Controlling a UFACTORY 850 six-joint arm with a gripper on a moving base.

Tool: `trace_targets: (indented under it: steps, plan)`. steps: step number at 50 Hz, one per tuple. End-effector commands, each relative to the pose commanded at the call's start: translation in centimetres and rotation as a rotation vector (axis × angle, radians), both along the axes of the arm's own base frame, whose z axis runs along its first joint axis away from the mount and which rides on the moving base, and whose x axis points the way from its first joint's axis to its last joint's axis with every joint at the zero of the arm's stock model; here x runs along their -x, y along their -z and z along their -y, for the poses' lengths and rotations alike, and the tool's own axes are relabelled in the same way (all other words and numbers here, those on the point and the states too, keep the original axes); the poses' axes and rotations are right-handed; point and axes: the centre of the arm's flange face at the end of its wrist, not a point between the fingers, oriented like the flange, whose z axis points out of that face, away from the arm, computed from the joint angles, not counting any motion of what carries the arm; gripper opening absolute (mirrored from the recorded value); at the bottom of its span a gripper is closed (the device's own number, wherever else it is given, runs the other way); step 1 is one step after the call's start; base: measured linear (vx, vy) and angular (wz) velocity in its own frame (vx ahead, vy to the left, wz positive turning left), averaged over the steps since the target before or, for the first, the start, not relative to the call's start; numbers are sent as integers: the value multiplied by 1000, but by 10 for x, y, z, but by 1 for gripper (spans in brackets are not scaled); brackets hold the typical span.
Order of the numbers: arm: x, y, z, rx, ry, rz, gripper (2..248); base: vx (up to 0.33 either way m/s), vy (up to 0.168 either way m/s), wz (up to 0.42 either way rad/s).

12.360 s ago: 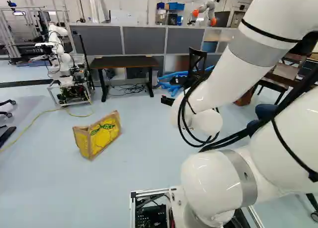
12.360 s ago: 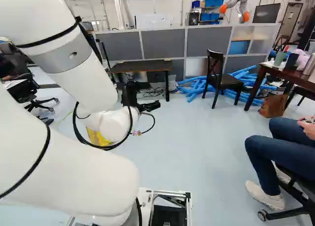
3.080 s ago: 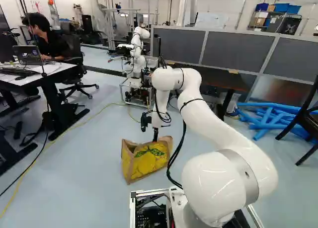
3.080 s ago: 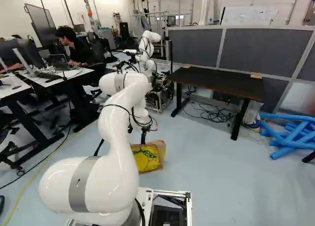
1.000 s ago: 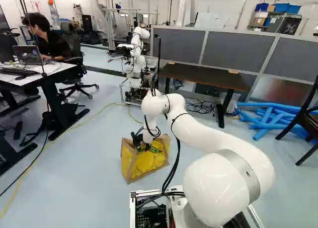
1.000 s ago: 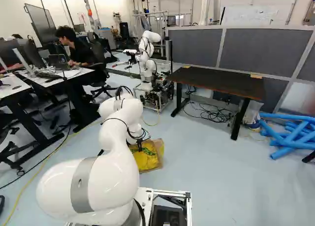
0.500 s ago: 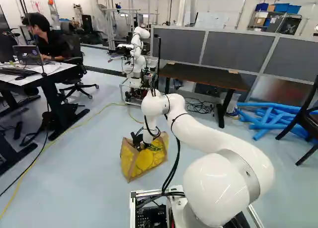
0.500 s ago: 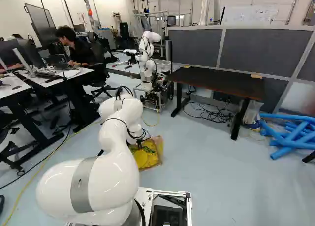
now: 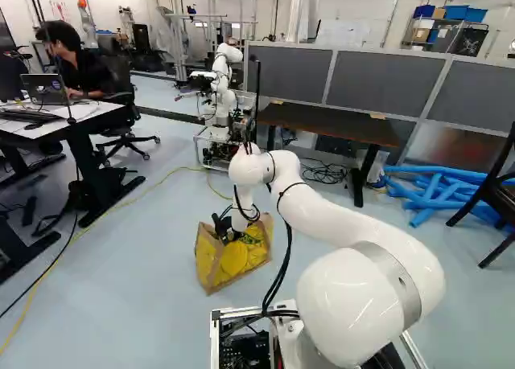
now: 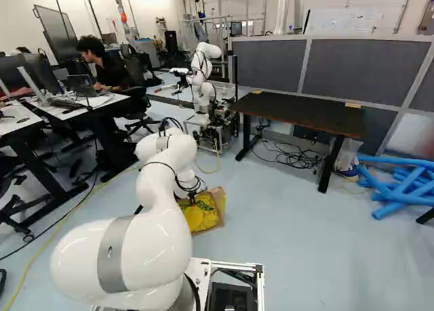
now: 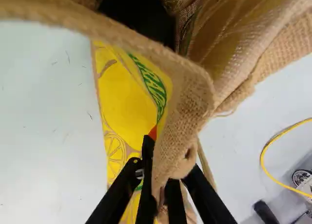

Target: Pick up the bag on the ground and place it on the table

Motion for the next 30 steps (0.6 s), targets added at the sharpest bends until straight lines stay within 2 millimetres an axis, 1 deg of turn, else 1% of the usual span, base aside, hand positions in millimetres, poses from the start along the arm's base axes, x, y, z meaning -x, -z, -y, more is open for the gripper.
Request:
trace_targets:
  steps: [30]
  plan:
    - [14, -45, -2, 7, 27, -30, 22, 0, 0, 0]
